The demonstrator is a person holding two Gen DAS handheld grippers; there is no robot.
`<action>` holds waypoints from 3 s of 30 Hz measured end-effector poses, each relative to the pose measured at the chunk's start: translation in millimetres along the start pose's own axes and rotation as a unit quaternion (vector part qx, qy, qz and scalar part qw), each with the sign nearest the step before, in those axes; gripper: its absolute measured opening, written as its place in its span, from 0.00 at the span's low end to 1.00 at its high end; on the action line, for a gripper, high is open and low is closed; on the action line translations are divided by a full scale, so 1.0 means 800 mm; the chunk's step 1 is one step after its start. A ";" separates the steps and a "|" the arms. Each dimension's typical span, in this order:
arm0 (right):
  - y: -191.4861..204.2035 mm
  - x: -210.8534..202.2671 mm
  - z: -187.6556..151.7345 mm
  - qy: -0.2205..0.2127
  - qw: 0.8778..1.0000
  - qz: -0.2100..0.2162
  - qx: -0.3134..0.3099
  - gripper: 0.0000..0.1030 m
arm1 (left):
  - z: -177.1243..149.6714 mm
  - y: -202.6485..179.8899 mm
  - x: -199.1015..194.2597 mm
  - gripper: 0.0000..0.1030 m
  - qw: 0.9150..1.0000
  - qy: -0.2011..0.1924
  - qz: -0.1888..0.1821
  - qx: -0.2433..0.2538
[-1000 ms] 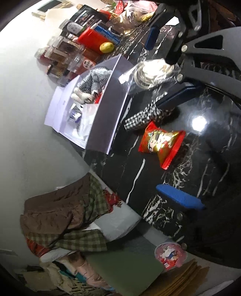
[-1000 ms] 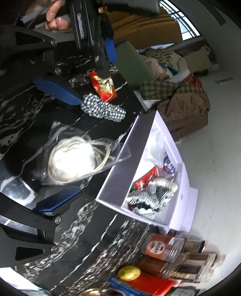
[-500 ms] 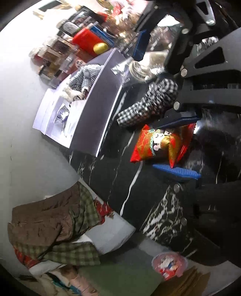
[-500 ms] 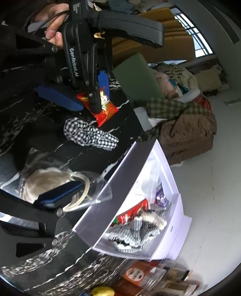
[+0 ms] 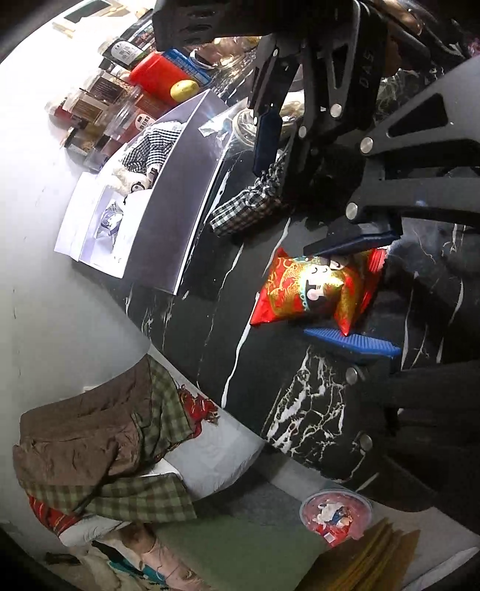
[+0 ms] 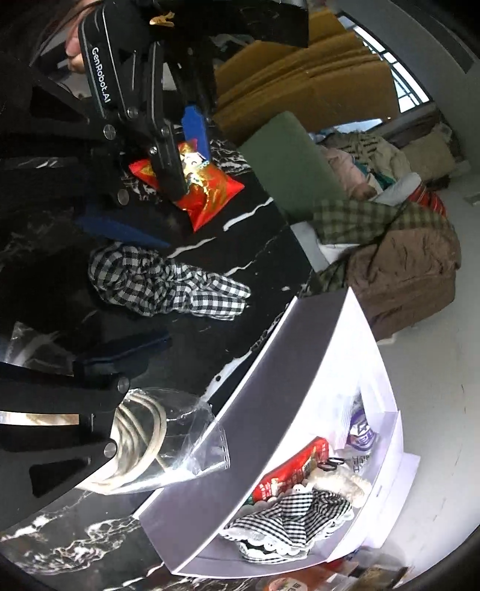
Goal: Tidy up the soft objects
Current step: 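Move left tool to red snack bag while right tool approaches clear cable bag, then grasp red snack bag with left tool while right tool grasps gingham plush, then carry red snack bag and gingham plush over the white box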
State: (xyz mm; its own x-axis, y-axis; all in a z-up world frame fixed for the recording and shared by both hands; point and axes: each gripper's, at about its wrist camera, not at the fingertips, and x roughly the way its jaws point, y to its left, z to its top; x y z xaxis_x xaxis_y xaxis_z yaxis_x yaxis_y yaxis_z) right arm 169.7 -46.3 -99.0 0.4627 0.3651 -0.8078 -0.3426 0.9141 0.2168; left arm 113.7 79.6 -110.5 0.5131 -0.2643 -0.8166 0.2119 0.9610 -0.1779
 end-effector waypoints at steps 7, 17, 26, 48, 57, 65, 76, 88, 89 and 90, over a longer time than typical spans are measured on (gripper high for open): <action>0.000 0.001 -0.003 -0.011 1.000 -0.009 -0.011 0.25 | 0.006 -0.006 0.007 0.37 1.000 -0.013 0.024 0.004; -0.007 -0.031 -0.029 -0.016 1.000 0.012 0.010 0.22 | 0.001 -0.015 0.004 0.36 0.999 -0.013 0.034 -0.021; -0.004 -0.062 -0.048 -0.033 0.999 0.015 0.022 0.22 | -0.018 -0.036 -0.019 0.35 0.999 -0.018 0.004 -0.030; -0.004 -0.129 -0.132 -0.027 0.999 -0.013 0.039 0.22 | -0.079 -0.093 -0.031 0.33 1.000 0.015 -0.020 0.006; -0.016 -0.135 -0.162 -0.015 0.998 -0.011 0.065 0.22 | -0.082 -0.111 -0.029 0.33 0.998 0.009 0.020 0.053; -0.023 -0.155 -0.166 -0.033 0.996 -0.031 0.071 0.22 | -0.079 -0.136 -0.046 0.32 0.997 -0.014 -0.010 0.075; -0.037 -0.187 -0.154 -0.061 0.994 -0.042 0.082 0.22 | -0.048 -0.159 -0.068 0.32 0.993 -0.036 -0.086 0.066; -0.050 -0.227 -0.093 -0.115 0.991 -0.053 0.054 0.22 | 0.022 -0.185 -0.101 0.32 0.984 -0.099 -0.104 0.106; -0.052 -0.229 -0.088 -0.118 0.990 -0.053 0.053 0.22 | 0.028 -0.189 -0.104 0.32 0.982 -0.106 -0.104 0.114; -0.056 -0.231 -0.081 -0.122 0.990 -0.054 0.052 0.22 | 0.034 -0.193 -0.106 0.32 0.981 -0.111 -0.104 0.120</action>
State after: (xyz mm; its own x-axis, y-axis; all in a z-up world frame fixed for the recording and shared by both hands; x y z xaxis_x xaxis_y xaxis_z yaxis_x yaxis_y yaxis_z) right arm 46.7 -165.8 5.1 0.6803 0.2845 -0.6755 -0.2001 0.9587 0.2022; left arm 59.8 -48.3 1.2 0.6005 -0.4903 -0.6316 0.5074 0.8442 -0.1729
